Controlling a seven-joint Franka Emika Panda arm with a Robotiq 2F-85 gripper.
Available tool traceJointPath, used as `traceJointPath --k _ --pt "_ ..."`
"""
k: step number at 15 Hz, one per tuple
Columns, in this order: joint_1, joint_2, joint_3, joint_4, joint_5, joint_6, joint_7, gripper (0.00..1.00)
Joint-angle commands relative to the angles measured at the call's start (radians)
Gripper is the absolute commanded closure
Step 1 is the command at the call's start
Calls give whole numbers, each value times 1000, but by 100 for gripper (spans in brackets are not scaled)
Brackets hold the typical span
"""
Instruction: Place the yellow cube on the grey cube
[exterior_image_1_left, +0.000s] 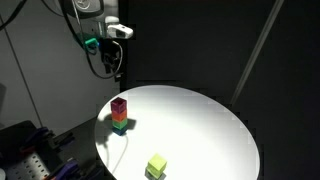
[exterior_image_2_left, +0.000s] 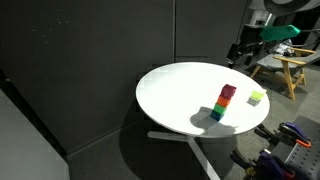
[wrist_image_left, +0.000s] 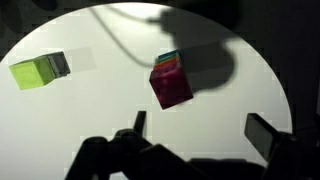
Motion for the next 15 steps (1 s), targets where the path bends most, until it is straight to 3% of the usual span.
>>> traceJointPath --k 1,10,15 --pt "0 -2 4 32 -12 -54 56 0" --pt "2 -82 -25 42 5 -151 9 0" --pt "3 -54 -17 32 -1 -118 25 0"
